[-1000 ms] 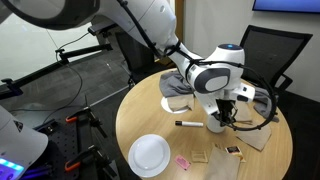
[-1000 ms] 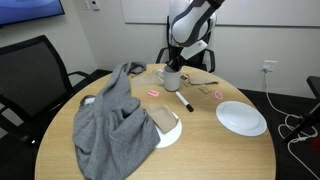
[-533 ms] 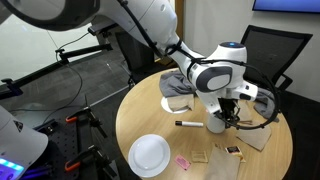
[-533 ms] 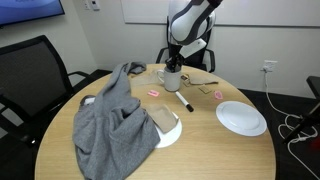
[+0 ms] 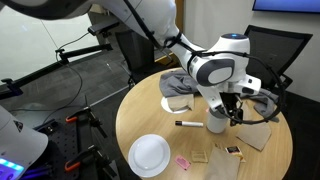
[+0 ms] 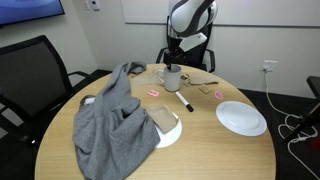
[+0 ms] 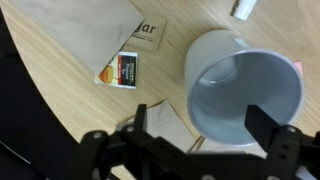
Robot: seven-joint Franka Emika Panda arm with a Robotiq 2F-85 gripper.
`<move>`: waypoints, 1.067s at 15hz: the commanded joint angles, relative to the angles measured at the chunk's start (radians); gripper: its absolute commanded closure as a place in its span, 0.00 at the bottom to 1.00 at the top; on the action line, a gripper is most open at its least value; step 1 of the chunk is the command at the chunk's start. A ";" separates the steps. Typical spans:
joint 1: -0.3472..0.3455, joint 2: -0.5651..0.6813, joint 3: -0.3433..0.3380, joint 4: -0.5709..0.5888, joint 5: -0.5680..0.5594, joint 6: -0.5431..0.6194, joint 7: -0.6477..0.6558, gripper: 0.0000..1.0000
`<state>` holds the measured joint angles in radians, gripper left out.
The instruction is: Move the mug to the right, pick the pen and put it in the mug
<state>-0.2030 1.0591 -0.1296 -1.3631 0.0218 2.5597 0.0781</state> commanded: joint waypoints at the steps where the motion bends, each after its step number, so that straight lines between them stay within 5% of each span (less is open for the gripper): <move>1: -0.019 -0.144 0.032 -0.163 0.020 0.016 -0.048 0.00; 16: -0.004 -0.642 0.034 -0.770 0.100 0.063 -0.024 0.00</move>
<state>-0.2092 0.5280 -0.1084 -1.9850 0.0712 2.5746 0.0440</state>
